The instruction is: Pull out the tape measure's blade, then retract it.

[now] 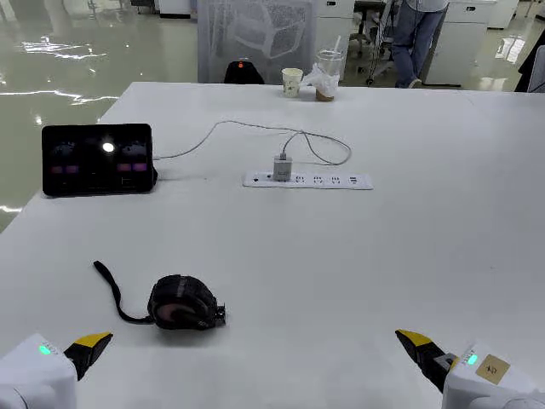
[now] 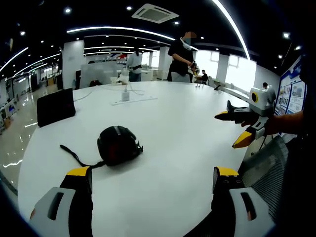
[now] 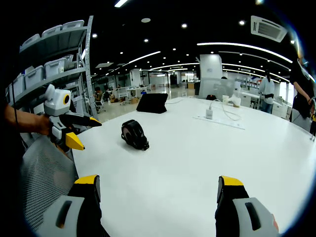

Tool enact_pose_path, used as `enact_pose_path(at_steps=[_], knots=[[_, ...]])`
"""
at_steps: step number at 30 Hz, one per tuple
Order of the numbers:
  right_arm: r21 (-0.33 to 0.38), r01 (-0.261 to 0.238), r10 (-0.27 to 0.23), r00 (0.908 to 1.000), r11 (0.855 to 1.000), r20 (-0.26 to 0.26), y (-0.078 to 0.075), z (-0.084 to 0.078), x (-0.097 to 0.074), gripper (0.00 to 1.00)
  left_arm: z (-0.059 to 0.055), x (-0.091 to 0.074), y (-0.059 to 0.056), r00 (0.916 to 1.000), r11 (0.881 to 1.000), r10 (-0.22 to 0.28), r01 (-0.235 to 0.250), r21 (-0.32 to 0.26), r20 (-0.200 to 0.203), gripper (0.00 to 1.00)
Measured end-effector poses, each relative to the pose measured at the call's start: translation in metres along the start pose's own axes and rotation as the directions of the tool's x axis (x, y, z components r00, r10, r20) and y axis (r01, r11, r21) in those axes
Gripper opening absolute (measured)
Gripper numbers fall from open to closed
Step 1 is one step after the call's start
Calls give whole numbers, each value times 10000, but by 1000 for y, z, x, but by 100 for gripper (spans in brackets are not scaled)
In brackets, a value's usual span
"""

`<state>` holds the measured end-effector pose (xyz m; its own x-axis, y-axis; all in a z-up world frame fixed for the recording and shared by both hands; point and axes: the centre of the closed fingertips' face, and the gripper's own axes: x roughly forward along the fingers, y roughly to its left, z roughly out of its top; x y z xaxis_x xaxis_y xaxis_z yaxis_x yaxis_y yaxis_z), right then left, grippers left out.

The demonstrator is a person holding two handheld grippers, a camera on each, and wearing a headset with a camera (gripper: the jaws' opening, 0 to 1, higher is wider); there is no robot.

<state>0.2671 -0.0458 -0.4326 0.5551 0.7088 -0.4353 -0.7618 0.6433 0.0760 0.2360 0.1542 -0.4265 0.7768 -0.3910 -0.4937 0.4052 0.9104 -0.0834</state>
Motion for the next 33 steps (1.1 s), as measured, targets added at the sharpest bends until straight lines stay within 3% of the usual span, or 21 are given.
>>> enact_pose_path(at_steps=[11, 23, 33], knots=[[24, 55, -55, 10000, 10000, 9, -2, -1, -3, 99, 6, 0, -2, 9997, 9999, -95, 96, -48, 243, 99], [36, 28, -28, 10000, 10000, 38, -1, -1, -2, 99, 4, -2, -2, 9996, 9996, -212, 216, -202, 200, 95], [11, -7, 7, 10000, 10000, 16, 0, 0, -2, 99, 4, -2, 1, 9995, 9998, -157, 160, -116, 265, 99]])
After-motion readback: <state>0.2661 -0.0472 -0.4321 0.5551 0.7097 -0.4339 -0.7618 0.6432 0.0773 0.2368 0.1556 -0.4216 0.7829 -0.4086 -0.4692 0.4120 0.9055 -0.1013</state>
